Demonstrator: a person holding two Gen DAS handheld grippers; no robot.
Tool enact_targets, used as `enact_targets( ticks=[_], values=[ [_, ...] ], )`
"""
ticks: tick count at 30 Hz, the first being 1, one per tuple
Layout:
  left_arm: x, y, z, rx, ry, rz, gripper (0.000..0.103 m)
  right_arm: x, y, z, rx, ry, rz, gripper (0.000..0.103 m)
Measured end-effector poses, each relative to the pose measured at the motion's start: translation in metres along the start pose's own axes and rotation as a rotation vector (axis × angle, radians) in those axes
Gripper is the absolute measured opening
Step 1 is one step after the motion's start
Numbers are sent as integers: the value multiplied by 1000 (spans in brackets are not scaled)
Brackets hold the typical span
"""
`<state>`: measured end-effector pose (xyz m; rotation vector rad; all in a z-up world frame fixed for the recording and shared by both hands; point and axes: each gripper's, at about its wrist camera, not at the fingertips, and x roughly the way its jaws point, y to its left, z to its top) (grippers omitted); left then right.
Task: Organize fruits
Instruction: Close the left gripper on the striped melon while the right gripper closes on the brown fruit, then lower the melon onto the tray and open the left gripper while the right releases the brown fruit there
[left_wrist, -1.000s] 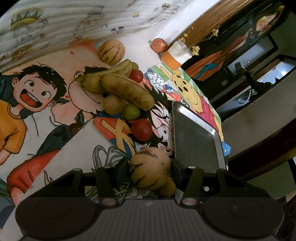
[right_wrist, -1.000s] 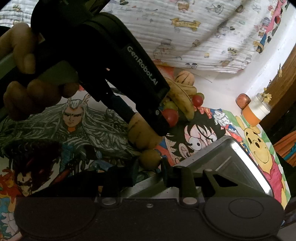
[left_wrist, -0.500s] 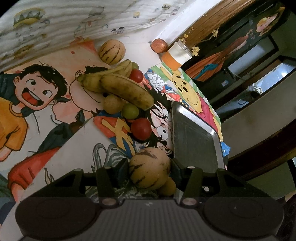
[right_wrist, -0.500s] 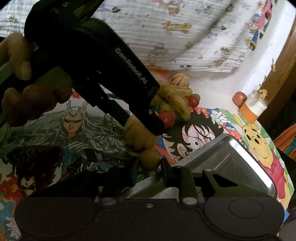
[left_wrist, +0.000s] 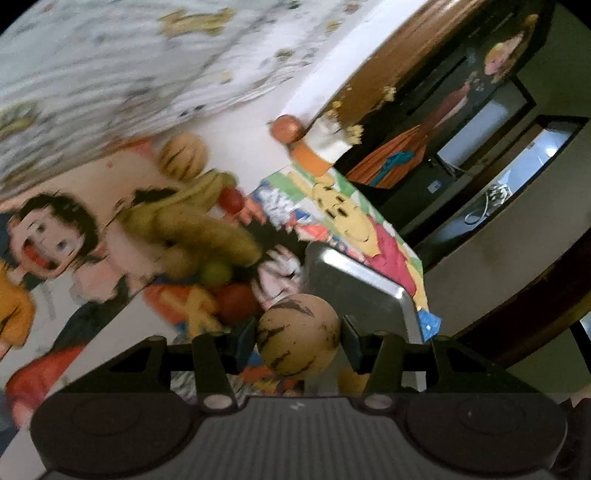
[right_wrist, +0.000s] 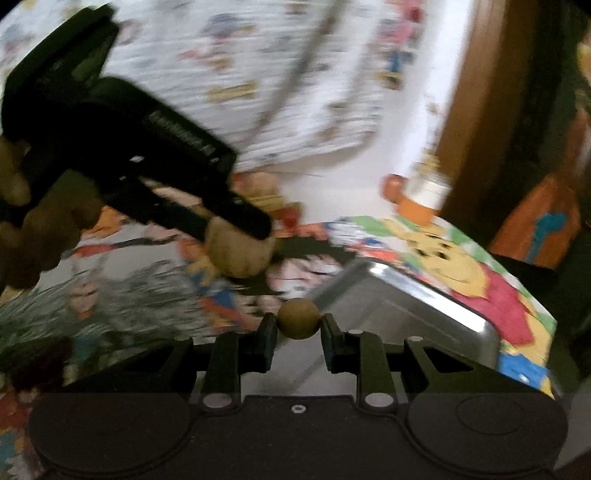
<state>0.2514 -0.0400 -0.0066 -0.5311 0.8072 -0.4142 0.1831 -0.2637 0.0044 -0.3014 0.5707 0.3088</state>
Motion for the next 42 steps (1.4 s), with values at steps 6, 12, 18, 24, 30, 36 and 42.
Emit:
enact_targets(
  ticks=[6, 12, 18, 24, 30, 36, 42],
  values=[
    [34, -35, 7, 100, -44, 46, 54, 12, -48, -6, 164, 8, -144, 27],
    [80, -60, 6, 184, -11, 23, 54, 32, -81, -12, 258, 53, -235, 27],
    [109, -67, -1, 212, 42, 16, 54, 43, -93, -22, 284, 96, -255, 27],
    [117, -65, -6, 228, 52, 14, 54, 47, -93, -26, 299, 111, -252, 27],
    [117, -65, -5, 221, 57, 12, 55, 45, -92, -30, 316, 114, -243, 31],
    [108, -66, -3, 187, 42, 15, 66, 24, -87, -31, 329, 92, -235, 44],
    [80, -77, -7, 201, -3, 31, 84, -10, -78, -31, 355, 39, -225, 72]
  ],
)
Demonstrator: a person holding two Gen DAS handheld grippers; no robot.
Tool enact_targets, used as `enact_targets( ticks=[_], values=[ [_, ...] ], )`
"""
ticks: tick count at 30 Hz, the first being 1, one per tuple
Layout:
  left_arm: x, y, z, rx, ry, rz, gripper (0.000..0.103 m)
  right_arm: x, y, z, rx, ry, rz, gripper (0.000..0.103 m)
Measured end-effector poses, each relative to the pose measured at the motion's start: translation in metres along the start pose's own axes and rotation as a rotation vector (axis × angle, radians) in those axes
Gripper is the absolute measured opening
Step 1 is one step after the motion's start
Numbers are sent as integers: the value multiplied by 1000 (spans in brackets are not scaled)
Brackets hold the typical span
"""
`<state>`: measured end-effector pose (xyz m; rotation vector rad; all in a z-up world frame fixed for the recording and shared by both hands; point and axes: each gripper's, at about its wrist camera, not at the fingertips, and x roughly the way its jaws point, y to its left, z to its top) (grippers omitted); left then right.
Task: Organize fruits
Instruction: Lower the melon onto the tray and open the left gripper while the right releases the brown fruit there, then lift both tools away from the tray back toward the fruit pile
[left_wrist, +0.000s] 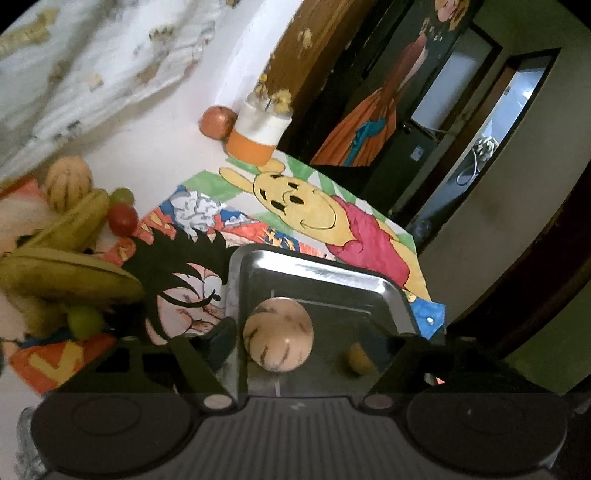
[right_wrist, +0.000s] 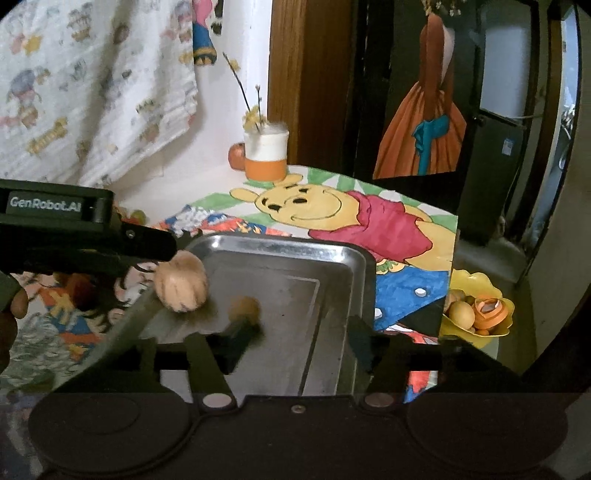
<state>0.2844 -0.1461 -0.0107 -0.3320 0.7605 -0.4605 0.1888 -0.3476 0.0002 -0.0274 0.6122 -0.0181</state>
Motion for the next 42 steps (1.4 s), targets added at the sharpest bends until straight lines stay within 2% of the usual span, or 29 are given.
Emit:
enact_targets(
  ticks=[6, 11, 18, 27, 33, 42],
  values=[
    [-43, -5, -9, 19, -55, 55, 100, -37, 3, -8, 26, -43, 20, 93],
    [-81, -4, -22, 32, -95, 118, 103, -69, 10, -19, 46, -67, 29, 102],
    [-125, -3, -51, 72, -123, 196, 103, -106, 25, -38, 40, -67, 32, 102],
    [-166, 7, -93, 107, -138, 231, 103, -145, 44, -64, 65, -23, 42, 102],
    [-182, 13, -115, 151, -100, 289, 103, -153, 59, -80, 64, 49, 20, 102],
    [-196, 31, -138, 162, -50, 313, 103, -153, 71, -95, 110, 148, 42, 102]
  ],
)
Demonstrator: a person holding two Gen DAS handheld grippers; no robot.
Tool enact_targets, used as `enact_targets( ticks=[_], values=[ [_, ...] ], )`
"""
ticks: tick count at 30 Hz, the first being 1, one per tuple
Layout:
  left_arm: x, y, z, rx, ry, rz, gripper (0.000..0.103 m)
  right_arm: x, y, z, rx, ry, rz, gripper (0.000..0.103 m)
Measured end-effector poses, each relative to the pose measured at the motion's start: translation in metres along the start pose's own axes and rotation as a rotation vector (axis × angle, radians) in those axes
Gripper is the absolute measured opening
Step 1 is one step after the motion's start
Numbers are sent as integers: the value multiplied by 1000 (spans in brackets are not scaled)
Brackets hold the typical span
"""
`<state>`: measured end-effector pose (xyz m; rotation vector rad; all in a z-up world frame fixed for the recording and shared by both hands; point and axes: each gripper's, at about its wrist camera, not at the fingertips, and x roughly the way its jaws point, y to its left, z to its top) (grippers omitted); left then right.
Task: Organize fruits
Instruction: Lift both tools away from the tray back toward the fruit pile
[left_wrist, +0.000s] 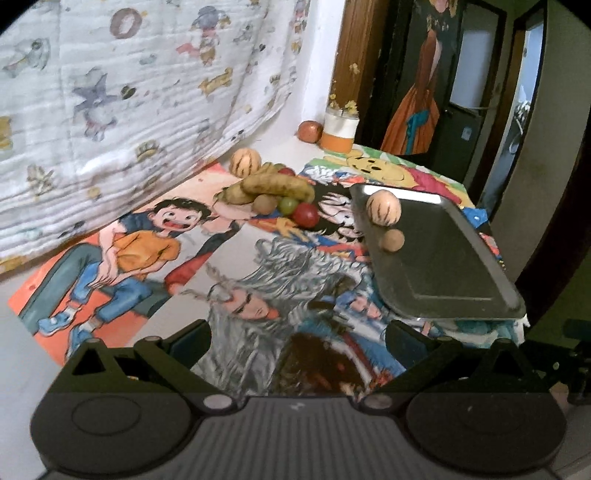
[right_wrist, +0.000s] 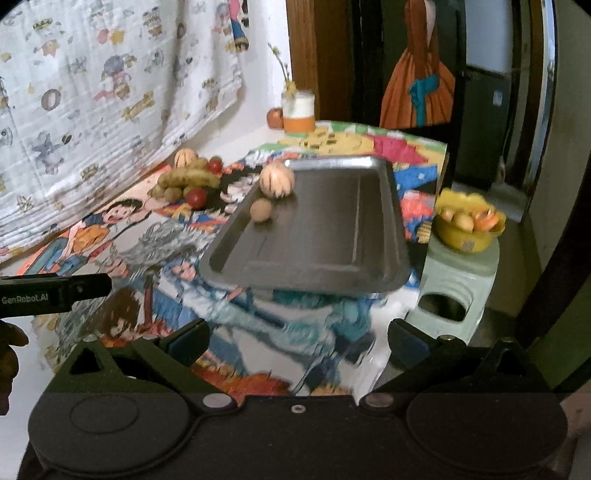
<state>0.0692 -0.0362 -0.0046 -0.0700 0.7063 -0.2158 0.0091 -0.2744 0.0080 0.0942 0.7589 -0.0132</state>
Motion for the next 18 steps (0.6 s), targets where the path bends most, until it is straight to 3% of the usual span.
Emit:
enact_targets(
  ticks=[8, 18],
  values=[
    [-6, 10, -9, 58, 50, 95, 103, 16, 28, -6, -22, 93, 107, 102],
    [4, 56, -2, -28, 107, 134, 103, 34, 62, 4, -131, 114, 193, 102]
  ],
)
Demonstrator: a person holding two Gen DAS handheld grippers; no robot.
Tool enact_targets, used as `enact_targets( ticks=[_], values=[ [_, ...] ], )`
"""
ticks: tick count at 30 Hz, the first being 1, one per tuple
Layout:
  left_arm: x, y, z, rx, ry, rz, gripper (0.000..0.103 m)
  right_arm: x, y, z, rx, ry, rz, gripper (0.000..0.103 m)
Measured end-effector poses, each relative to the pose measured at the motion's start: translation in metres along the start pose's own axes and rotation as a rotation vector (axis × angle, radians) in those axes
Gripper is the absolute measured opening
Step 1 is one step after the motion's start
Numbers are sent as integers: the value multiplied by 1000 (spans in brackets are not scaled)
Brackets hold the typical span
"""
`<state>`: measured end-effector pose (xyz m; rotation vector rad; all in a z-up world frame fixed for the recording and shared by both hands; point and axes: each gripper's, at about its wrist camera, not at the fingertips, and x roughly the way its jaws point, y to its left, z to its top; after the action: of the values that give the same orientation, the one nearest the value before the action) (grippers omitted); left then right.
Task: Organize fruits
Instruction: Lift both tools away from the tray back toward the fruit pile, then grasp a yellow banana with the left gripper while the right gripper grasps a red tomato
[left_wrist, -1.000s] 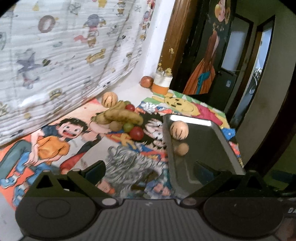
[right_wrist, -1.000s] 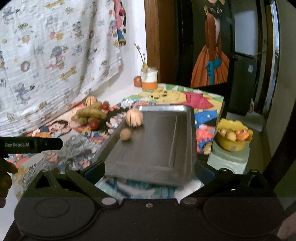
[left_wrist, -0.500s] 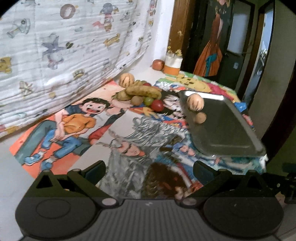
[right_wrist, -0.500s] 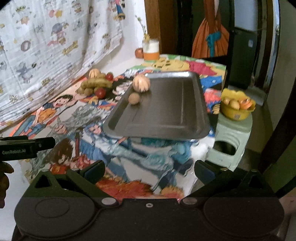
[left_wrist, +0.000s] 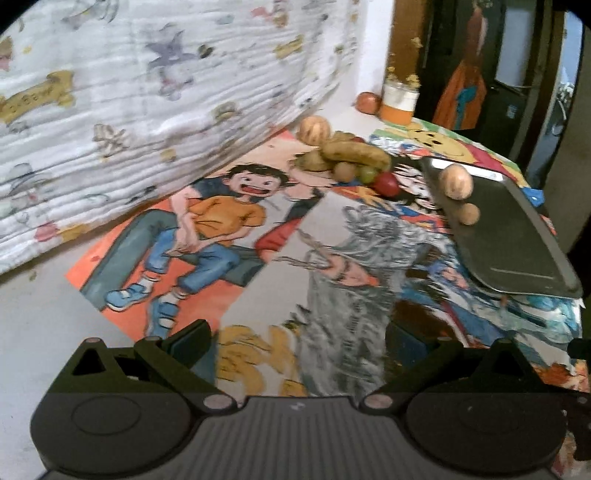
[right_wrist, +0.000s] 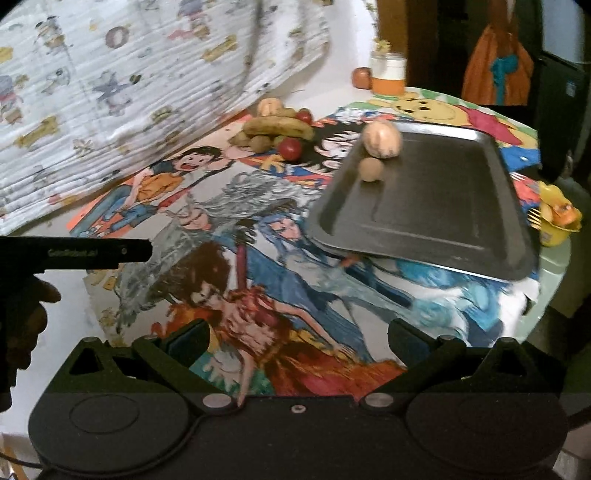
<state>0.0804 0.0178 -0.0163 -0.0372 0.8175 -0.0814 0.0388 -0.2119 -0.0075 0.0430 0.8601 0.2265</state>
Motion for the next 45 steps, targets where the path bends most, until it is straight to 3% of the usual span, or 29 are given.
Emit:
enact_targets(
  ticks=[8, 13, 20, 25, 30, 35, 40, 45],
  values=[
    [14, 23, 15, -4, 12, 30, 103, 19, 15, 29, -154, -5, 73, 102],
    [20, 38, 34, -57, -13, -19, 103, 22, 19, 57, -262, -57, 62, 102],
    [38, 46, 59, -36, -47, 12, 103, 33, 14, 100, -316, -129, 2, 102],
    [54, 40, 72, 51, -73, 39, 103, 41, 6, 134, -306, -224, -113, 102],
    [65, 34, 97, 123, -151, 33, 103, 61, -7, 154, -309, -224, -105, 102],
    [78, 22, 127, 205, -214, 18, 103, 79, -14, 150, -316, -196, -66, 102],
    [94, 0, 142, 395, -270, -48, 103, 94, -20, 142, -273, -203, 0, 99],
    [114, -22, 164, 546, -278, -186, 103, 111, -23, 142, -258, -185, 30, 90]
  ],
)
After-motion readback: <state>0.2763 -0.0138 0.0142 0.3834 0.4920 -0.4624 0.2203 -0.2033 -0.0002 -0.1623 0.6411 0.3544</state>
